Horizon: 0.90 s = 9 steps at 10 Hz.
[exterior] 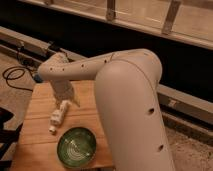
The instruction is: Place the bottle in the ceramic bowl
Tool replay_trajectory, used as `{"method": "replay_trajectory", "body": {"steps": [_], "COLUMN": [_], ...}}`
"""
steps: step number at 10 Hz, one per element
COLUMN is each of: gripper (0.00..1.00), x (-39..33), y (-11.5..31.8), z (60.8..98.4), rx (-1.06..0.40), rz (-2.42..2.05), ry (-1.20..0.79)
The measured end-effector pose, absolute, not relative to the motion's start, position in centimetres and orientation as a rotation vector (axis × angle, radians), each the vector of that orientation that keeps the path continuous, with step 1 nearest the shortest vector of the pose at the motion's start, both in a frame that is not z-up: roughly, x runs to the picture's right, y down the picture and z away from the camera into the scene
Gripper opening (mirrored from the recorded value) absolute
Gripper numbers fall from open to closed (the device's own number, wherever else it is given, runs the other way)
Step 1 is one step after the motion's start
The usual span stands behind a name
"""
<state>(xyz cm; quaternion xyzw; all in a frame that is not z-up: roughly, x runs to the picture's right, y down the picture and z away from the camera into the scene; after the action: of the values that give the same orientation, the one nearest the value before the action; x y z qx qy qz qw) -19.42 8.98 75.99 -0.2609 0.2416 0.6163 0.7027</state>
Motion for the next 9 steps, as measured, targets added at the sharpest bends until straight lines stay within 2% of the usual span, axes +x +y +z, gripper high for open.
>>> {"method": "replay_trajectory", "body": {"steps": [4,9], "gripper": [0.65,0.65], "x": [-22.2,-23.7], "y": [9.1,10.3], "z": [77.6,78.7], "rx": [-0.662,-0.676], "rz": [1.385,1.376], "ry": [0.509,0.526]}}
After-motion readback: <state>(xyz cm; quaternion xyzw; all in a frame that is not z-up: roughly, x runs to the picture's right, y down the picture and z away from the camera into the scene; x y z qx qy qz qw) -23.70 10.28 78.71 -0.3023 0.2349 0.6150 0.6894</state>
